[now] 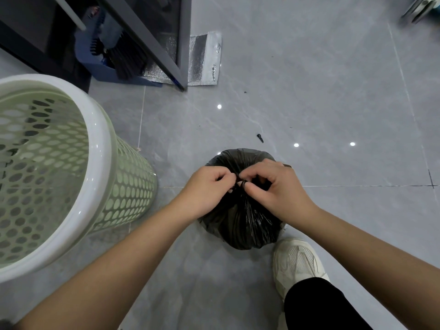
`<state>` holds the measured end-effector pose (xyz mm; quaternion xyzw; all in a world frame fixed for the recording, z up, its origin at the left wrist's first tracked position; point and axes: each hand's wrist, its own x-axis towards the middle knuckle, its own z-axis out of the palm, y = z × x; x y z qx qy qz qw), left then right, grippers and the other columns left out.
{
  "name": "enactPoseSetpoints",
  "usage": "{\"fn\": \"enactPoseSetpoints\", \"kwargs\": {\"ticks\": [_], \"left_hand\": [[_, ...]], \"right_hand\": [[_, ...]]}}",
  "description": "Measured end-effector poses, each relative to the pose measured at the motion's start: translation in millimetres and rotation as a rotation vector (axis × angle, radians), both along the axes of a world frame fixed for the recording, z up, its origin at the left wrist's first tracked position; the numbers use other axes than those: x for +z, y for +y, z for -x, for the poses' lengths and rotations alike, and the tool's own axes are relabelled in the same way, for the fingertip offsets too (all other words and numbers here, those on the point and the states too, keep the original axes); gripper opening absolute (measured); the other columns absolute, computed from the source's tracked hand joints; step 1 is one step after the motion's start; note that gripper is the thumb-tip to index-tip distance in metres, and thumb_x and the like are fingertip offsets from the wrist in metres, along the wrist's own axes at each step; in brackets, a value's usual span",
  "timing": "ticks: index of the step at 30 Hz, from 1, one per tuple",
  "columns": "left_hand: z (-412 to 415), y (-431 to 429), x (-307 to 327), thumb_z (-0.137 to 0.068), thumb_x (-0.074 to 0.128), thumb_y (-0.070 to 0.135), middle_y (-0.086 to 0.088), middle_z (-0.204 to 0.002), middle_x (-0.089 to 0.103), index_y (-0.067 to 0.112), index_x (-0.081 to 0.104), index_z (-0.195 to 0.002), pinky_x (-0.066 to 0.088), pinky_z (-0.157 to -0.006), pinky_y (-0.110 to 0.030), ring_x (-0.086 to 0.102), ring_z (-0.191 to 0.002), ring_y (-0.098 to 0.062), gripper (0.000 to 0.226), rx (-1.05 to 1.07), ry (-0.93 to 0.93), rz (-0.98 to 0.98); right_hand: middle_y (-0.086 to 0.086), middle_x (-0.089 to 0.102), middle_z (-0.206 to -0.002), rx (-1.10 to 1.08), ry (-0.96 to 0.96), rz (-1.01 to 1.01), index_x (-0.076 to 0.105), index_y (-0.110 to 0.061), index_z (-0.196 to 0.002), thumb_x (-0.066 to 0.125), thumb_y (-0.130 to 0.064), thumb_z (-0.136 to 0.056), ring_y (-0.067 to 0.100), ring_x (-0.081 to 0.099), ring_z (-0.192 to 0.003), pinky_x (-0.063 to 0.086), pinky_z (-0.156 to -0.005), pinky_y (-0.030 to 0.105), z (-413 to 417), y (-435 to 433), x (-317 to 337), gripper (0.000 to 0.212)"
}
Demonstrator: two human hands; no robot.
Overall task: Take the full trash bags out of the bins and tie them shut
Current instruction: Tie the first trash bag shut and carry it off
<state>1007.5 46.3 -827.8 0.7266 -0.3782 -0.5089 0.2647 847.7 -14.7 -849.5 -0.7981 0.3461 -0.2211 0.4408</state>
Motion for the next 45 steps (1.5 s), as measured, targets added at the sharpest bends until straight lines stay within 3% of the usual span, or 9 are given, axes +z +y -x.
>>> {"fn": "enactPoseSetpoints", "kwargs": {"ticks": [7,11,15,19,25,27,33,37,45], "left_hand": [[3.6,-3.1,10.5,-0.09,0.044,0.016,0.009,-0.044,0.026,0.016,0.044,-0.06,0.012,-0.041,-0.022,0.016,-0.036,-0.007,0.031,0.232,0.425,-0.332],[-2.5,0.7,7.3,-0.092,0.052,0.024,0.013,-0.047,0.045,0.019,0.056,-0.072,0.027,-0.048,-0.022,0.037,-0.043,-0.002,0.021,0.019,0.1,-0.094],[-10.0,7.0,2.9,-0.087,0.063,0.034,0.021,-0.08,0.066,0.028,0.066,-0.096,0.047,-0.072,-0.021,0.06,-0.079,0.001,0.012,-0.267,-0.192,0.189],[-11.7,6.4,1.2,-0.09,0.059,0.027,0.014,-0.074,0.065,0.026,0.066,-0.084,0.045,-0.067,-0.025,0.056,-0.071,-0.002,0.009,-0.349,-0.365,0.275],[-1.7,-3.5,9.1,-0.097,0.044,0.013,0.005,-0.053,0.037,0.015,0.05,-0.065,0.028,-0.047,-0.023,0.029,-0.045,-0.01,0.032,0.091,0.378,-0.226],[-1.0,-5.4,9.4,-0.097,0.044,0.015,0.002,-0.055,0.035,0.014,0.05,-0.066,0.029,-0.045,-0.023,0.026,-0.041,-0.01,0.032,0.139,0.436,-0.283],[5.7,14.4,2.4,-0.086,0.061,0.026,0.01,-0.1,0.047,0.024,0.052,-0.093,0.042,-0.063,-0.014,0.051,-0.063,-0.008,0.011,0.228,-0.43,0.336],[18.9,18.7,-4.1,-0.084,0.066,0.024,0.01,-0.078,0.06,0.023,0.064,-0.083,0.039,-0.061,-0.015,0.051,-0.062,-0.002,0.003,0.047,-0.343,0.34],[26.7,13.1,-5.1,-0.087,0.064,0.016,0.018,-0.056,0.061,0.019,0.071,-0.086,0.044,-0.057,-0.014,0.054,-0.047,-0.002,0.008,0.143,-0.179,0.319]], "right_hand": [[-0.011,0.067,-0.08,0.056,0.017,0.093,0.071,-0.022,-0.089,0.06,-0.025,-0.082,0.011,0.058,-0.079,0.045,-0.079,0.041,-0.3,0.4,0.6,0.014],[-0.008,0.063,-0.081,0.092,0.04,0.064,0.069,-0.019,-0.09,0.053,-0.024,-0.083,0.013,0.058,-0.081,0.045,-0.079,0.046,1.8,-3.2,0.9,0.017],[-0.011,0.059,-0.083,0.122,0.11,0.041,0.064,-0.02,-0.091,0.046,-0.029,-0.083,0.004,0.052,-0.081,0.041,-0.084,0.036,1.8,-4.1,1.2,0.021],[-0.014,0.058,-0.08,0.117,0.112,0.026,0.064,-0.022,-0.089,0.047,-0.031,-0.082,-0.001,0.049,-0.077,0.036,-0.08,0.026,0.5,-5.8,1.5,0.021],[-0.008,0.065,-0.083,0.125,0.067,0.129,0.07,-0.018,-0.093,0.055,-0.027,-0.084,0.009,0.058,-0.081,0.044,-0.081,0.036,2.2,-5.1,1.1,0.019],[-0.007,0.067,-0.082,0.092,0.045,0.154,0.072,-0.017,-0.091,0.057,-0.024,-0.084,0.011,0.061,-0.081,0.046,-0.079,0.04,2.4,-3.9,-0.7,0.018],[-0.013,0.062,-0.07,-0.226,0.011,0.008,0.068,-0.019,-0.078,0.064,-0.013,-0.077,-0.002,0.053,-0.064,0.046,-0.067,0.026,-0.6,-1.5,-1.7,0.007],[-0.024,0.058,-0.065,-0.352,0.006,-0.134,0.065,-0.021,-0.075,0.065,-0.005,-0.076,0.001,0.05,-0.058,0.037,-0.058,0.009,-5.6,1.9,2.1,0.016],[-0.005,0.068,-0.076,-0.405,-0.017,-0.25,0.069,-0.014,-0.078,0.065,-0.005,-0.078,0.009,0.059,-0.068,0.051,-0.067,0.025,-13.9,9.1,4.9,0.009]]}}
